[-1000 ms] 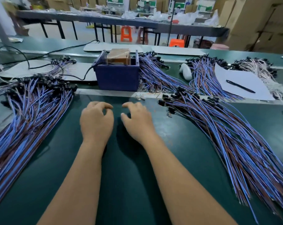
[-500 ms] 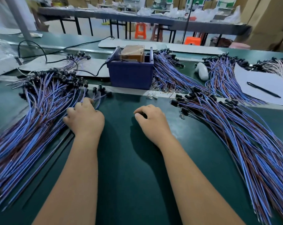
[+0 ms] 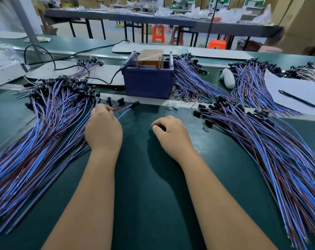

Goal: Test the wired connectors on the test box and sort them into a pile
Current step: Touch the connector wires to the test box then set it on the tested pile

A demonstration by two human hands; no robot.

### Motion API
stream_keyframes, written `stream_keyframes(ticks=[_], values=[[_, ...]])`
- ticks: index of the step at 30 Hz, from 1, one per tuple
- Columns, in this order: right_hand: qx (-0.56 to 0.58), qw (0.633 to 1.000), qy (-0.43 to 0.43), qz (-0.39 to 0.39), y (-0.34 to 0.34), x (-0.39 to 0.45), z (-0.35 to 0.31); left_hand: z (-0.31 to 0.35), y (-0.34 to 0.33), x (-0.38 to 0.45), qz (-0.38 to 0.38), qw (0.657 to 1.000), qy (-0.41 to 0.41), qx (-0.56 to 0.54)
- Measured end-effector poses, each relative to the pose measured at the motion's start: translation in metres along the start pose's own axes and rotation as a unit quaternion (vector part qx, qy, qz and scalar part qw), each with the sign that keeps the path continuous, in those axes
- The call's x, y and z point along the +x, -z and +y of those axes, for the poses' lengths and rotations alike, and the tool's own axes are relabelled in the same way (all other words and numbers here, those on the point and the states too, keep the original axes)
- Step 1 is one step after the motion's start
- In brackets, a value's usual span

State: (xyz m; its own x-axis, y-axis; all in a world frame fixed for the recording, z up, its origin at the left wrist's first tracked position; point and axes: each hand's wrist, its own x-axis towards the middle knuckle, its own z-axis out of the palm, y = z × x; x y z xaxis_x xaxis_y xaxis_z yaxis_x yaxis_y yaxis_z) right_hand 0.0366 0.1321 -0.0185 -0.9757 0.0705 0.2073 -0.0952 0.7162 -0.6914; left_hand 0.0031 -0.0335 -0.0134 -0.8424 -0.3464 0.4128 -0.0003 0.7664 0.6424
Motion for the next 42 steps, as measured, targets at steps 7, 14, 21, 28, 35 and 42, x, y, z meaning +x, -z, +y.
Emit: stream_keyframes(ticks=[7, 14, 21, 28, 35, 42], values=[[0.03, 0.999, 0.002, 0.013, 0.0, 0.0, -0.002, 0.016, -0.006, -0.006, -0.027, 0.973, -0.033, -0.228], [0.233, 0.971, -0.031, 0.04, 0.002, -0.001, -0.002, 0.019, -0.013, -0.013, -0.185, 0.955, -0.036, -0.229], [0.387, 0.915, -0.061, 0.097, 0.009, 0.004, 0.004, 0.015, -0.017, -0.017, -0.253, 0.951, -0.132, -0.117], [0.479, 0.869, -0.078, 0.097, 0.014, 0.005, 0.004, 0.015, -0.017, -0.019, -0.258, 0.945, -0.174, -0.102], [0.632, 0.752, -0.09, 0.166, 0.021, 0.006, 0.002, 0.023, -0.012, -0.014, -0.06, 0.971, -0.06, -0.224], [0.595, 0.802, -0.035, -0.029, 0.018, -0.001, -0.006, 0.036, -0.009, -0.006, -0.295, 0.812, 0.225, -0.451]])
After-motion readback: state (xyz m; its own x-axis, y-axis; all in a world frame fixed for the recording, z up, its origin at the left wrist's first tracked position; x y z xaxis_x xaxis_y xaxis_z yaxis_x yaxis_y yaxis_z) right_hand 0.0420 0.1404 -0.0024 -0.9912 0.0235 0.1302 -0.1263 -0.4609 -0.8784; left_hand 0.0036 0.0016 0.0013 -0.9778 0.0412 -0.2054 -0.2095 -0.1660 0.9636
